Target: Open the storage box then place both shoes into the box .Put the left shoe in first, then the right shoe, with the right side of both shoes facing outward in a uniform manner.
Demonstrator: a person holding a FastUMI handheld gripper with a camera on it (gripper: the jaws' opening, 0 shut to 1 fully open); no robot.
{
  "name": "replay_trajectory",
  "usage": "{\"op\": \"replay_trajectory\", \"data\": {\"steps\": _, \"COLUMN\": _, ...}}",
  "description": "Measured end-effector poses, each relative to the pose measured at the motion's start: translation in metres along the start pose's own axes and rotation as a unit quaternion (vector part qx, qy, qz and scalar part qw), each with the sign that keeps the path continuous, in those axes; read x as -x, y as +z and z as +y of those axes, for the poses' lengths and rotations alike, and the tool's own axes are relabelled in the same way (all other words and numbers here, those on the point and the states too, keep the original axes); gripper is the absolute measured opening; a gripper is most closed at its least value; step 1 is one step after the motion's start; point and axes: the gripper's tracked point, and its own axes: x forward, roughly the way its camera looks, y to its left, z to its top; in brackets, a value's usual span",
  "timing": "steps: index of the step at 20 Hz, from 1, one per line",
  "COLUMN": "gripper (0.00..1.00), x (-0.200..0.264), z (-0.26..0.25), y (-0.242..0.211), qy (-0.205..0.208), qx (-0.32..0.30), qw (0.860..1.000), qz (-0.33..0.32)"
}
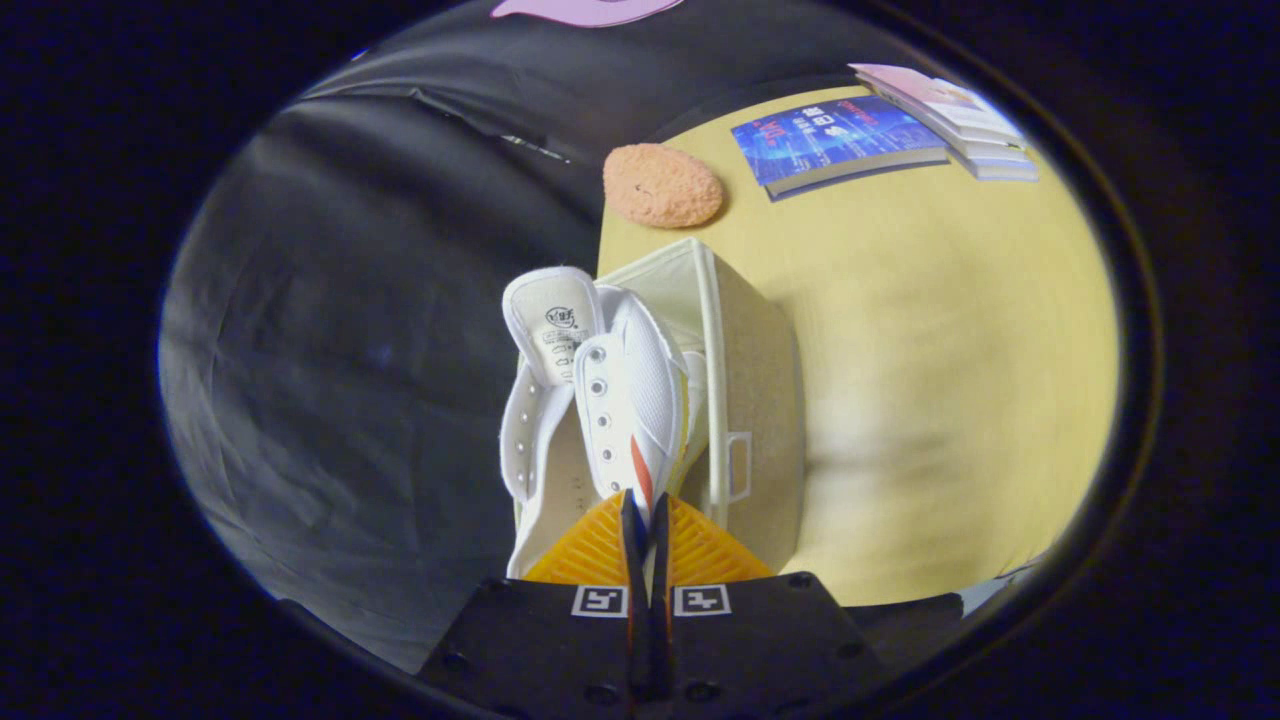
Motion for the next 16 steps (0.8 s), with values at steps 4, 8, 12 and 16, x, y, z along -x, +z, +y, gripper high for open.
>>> {"op": "replay_trajectory", "data": {"steps": 4, "gripper": 0.03, "x": -0.008, "z": -0.004, "y": 0.007, "qy": -0.021, "qx": 0.000, "qw": 1.000, "qz": -0.015}}
{"op": "replay_trajectory", "data": {"steps": 8, "gripper": 0.03, "x": -0.014, "z": -0.003, "y": 0.006, "qy": -0.039, "qx": -0.007, "qw": 0.999, "qz": -0.020}}
{"op": "replay_trajectory", "data": {"steps": 12, "gripper": 0.04, "x": -0.013, "z": -0.004, "y": 0.012, "qy": -0.048, "qx": -0.014, "qw": 0.998, "qz": -0.040}}
{"op": "replay_trajectory", "data": {"steps": 16, "gripper": 0.14, "x": -0.003, "z": 0.005, "y": 0.034, "qy": -0.038, "qx": 0.012, "qw": 0.996, "qz": -0.085}}
